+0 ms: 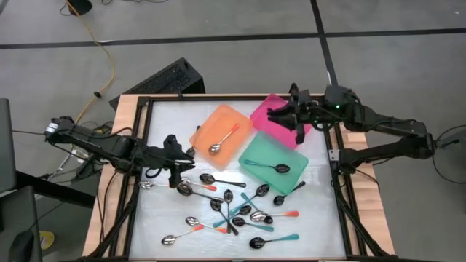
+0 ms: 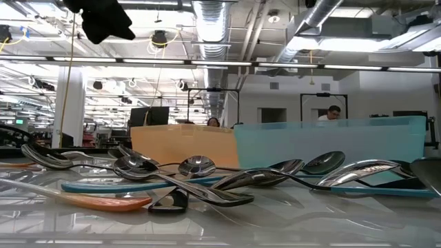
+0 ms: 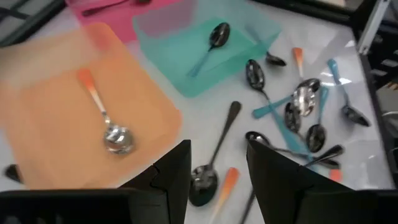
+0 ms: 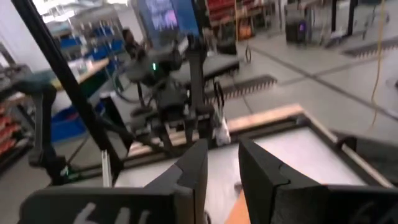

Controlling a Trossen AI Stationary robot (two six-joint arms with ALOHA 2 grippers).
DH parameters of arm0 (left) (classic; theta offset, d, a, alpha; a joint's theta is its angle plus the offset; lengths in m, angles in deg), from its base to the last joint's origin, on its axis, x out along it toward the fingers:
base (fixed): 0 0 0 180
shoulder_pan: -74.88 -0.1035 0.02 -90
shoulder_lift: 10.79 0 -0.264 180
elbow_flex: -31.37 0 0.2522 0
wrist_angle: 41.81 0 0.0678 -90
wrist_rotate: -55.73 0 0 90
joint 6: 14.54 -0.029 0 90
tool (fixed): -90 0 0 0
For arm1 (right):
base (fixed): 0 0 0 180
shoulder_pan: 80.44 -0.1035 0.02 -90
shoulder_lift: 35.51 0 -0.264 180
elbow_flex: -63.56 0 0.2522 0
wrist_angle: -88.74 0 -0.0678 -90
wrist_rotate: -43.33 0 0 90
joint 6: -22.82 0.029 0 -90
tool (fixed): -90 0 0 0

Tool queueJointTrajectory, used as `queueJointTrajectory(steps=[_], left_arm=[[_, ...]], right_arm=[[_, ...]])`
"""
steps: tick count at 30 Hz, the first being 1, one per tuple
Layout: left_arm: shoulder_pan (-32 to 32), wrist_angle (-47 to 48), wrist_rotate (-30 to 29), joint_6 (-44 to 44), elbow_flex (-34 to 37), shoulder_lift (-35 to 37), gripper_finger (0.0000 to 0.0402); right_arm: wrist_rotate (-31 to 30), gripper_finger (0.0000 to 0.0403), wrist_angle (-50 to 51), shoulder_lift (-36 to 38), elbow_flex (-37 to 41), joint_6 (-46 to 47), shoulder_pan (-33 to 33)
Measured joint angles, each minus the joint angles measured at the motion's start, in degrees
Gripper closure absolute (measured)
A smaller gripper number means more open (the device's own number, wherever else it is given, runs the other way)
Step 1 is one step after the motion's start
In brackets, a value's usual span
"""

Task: Sort silverware by color (type)
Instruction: Put the orange spoon into the orange bin

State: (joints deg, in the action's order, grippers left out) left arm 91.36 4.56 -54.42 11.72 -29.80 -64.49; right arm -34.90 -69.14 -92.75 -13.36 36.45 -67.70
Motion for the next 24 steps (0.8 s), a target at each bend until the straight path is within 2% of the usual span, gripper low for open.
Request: queueJointTrajectory(steps=[5, 11, 20, 24], left_arm=[[0.2, -4.3, 0.5, -0.4, 5.2, 2.0, 0.0262], [0.2, -12.1, 3.6, 4.1, 13.4, 5.8, 0.0262], [0.3, -13.3, 4.7, 3.4, 18.8, 11.3, 0.0262], [0.3, -15.2, 4.6, 5.9, 21.7, 12.5, 0.0262]], right_arm=[[-0.8, 0.0301, -1.5, 0.4, 0.0, 0.0, 1.8], [-1.2, 0.0301, -1.5, 0.4, 0.0, 0.0, 4.6], [-1.3, 0.0301, -1.5, 0.3, 0.0, 0.0, 5.4], [-1.3, 0.0301, -1.6, 0.3, 0.0, 0.0, 5.4]])
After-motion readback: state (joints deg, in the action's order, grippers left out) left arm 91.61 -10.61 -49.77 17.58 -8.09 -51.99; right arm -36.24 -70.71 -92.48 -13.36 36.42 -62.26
